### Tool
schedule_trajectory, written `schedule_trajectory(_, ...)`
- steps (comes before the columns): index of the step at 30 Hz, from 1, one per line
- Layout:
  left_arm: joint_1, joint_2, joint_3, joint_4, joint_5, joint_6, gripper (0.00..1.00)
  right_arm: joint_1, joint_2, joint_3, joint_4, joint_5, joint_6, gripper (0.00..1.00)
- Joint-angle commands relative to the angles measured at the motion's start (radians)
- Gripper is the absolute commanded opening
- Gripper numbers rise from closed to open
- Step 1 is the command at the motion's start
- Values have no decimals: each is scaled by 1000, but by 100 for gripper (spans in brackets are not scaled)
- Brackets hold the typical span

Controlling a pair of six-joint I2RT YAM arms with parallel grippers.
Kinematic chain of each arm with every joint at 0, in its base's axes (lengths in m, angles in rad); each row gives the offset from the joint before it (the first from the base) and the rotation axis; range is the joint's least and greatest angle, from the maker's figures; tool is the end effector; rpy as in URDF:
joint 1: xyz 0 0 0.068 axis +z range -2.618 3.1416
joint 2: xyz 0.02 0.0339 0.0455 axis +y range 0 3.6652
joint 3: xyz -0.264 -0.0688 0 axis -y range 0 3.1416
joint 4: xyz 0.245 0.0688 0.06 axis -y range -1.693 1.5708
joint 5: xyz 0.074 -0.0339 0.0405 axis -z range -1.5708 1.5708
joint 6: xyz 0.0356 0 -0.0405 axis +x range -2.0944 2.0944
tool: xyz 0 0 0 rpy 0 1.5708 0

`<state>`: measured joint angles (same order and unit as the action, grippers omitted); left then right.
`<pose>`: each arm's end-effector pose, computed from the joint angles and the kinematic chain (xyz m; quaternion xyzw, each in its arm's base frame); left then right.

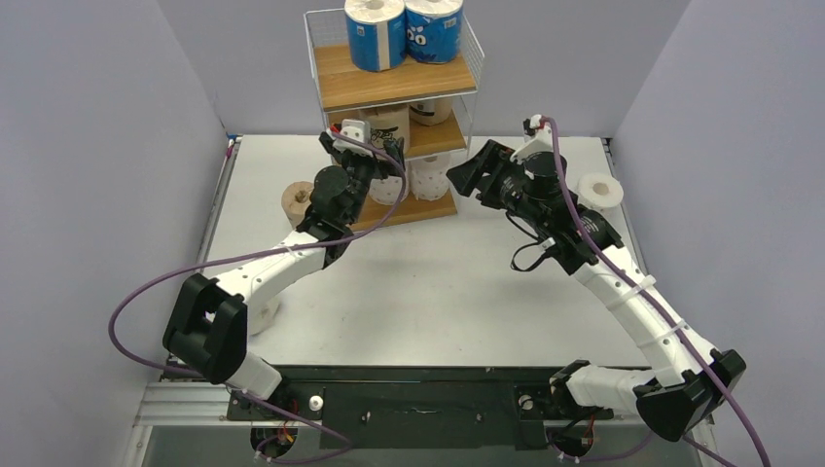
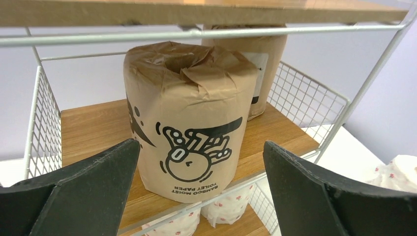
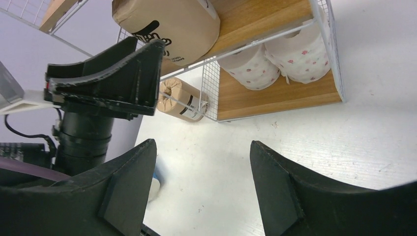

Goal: Place and organize the paper towels onto the shelf
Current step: Place the paper towel on the shelf.

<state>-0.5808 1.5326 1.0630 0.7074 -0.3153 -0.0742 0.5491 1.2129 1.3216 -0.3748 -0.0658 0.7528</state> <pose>0.3073 -0.1885 0.3453 0.0335 0.6220 -0.1578 0.7662 0.2293 0.1430 0.4182 0.0609 0.7921 0.3884 0.4668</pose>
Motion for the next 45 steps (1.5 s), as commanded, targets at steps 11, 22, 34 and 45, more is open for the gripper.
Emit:
schedule_trajectory(11, -3, -130, -30, -142, 28, -117, 60, -5, -115, -167, 132, 16, -30, 49)
schedule_trajectory(22, -4, -34, 19, -131, 90, -145, 17, -3, -181, -291, 148, 10, -47, 38)
schedule_trajectory(34, 0, 69, 64, -40, 31, -147, 0, -6, -253, -374, 129, 49, -86, 36)
schedule_trajectory(45, 4, 175, 159, -24, -36, -120, 0, -6, -314, -418, 115, 102, -127, 36)
